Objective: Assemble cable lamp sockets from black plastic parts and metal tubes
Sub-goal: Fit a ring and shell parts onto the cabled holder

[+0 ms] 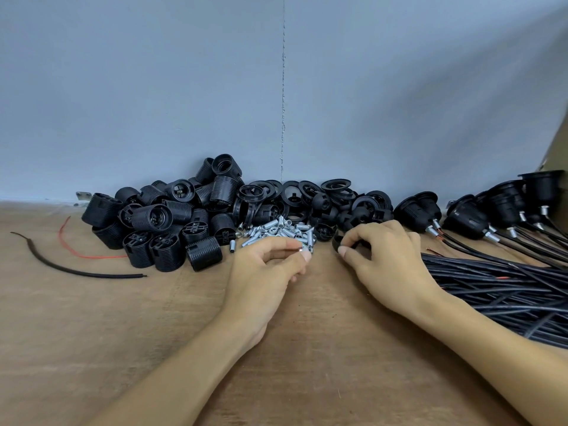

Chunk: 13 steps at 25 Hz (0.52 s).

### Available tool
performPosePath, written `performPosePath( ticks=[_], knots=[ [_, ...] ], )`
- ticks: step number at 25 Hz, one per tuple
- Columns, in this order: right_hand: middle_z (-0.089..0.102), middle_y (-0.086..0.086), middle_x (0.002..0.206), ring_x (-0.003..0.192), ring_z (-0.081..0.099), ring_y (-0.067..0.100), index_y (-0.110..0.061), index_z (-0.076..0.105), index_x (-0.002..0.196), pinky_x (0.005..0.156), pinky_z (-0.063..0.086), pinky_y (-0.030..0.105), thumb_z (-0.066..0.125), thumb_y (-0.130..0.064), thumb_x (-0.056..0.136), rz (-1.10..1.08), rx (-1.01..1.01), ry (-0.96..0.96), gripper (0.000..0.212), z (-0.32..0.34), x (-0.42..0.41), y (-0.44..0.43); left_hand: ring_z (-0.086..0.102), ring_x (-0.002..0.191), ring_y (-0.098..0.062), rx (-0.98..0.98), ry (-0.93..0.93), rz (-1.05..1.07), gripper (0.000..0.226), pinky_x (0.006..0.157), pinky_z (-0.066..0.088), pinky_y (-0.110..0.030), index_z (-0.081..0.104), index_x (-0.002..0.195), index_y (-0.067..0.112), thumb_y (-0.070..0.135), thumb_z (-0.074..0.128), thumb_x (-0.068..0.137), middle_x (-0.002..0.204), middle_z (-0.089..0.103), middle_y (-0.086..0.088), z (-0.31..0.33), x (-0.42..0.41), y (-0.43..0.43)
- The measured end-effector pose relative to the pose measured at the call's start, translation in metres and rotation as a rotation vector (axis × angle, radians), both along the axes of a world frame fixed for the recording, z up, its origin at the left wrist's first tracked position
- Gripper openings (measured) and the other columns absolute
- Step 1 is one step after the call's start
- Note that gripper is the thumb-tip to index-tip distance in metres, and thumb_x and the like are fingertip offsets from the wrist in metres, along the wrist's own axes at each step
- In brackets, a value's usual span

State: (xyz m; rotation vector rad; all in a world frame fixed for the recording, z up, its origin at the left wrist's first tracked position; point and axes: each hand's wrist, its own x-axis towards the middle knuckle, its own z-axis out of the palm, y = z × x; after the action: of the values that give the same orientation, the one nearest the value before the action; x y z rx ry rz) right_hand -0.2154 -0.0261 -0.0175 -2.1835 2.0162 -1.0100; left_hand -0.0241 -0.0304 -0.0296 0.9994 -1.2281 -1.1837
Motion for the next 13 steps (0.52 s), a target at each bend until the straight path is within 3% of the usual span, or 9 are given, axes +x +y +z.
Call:
performPosePath(
  ticks=[3, 5, 9, 13],
  knots=[
    [0.07, -0.016, 0.085, 0.079, 0.061, 0.001, -0.029, 0.069, 0.088, 0.073, 0.045, 0.013, 0.069, -0.029, 0.093, 0.224, -0.021, -0.544, 0.005, 0.01, 0.006, 0.006, 0.062, 0.054, -0.013, -0.056, -0.001, -0.051, 0.008, 0.051, 0.049, -0.02, 0.08, 0.089, 0.013, 0.013, 0.073, 0.092, 0.075, 0.074, -0.006, 0.0, 0.0, 0.0],
    [0.071, -0.007, 0.092, 0.075, 0.062, 0.004, -0.023, 0.069, 0.087, 0.072, 0.049, 0.016, 0.07, -0.023, 0.093, 0.35, 0.062, -0.724, 0.005, 0.014, 0.01, 0.009, 0.06, 0.052, -0.014, -0.054, 0.018, -0.058, 0.016, 0.048, 0.047, -0.021, 0.08, 0.085, 0.012, 0.015, 0.068, 0.095, 0.072, 0.072, -0.005, 0.0, 0.0, -0.001],
    [0.071, 0.002, 0.086, 0.077, 0.063, 0.011, -0.01, 0.067, 0.09, 0.077, 0.053, 0.025, 0.067, -0.013, 0.093, 0.443, 0.264, -0.836, 0.004, 0.009, 0.018, 0.011, 0.064, 0.061, -0.013, -0.014, 0.054, -0.063, 0.022, 0.057, 0.051, -0.021, 0.079, 0.093, 0.016, 0.008, 0.059, 0.101, 0.074, 0.069, -0.001, -0.001, 0.002, -0.004],
    [0.073, 0.017, 0.092, 0.083, 0.067, 0.018, -0.001, 0.067, 0.098, 0.082, 0.056, 0.028, 0.066, -0.012, 0.094, 0.414, 0.3, -0.91, 0.011, 0.005, 0.016, 0.008, 0.068, 0.065, -0.013, -0.007, 0.035, -0.092, 0.023, 0.06, 0.053, -0.018, 0.075, 0.106, 0.016, -0.002, 0.065, 0.095, 0.081, 0.076, -0.005, -0.002, 0.004, -0.005]
  ],
)
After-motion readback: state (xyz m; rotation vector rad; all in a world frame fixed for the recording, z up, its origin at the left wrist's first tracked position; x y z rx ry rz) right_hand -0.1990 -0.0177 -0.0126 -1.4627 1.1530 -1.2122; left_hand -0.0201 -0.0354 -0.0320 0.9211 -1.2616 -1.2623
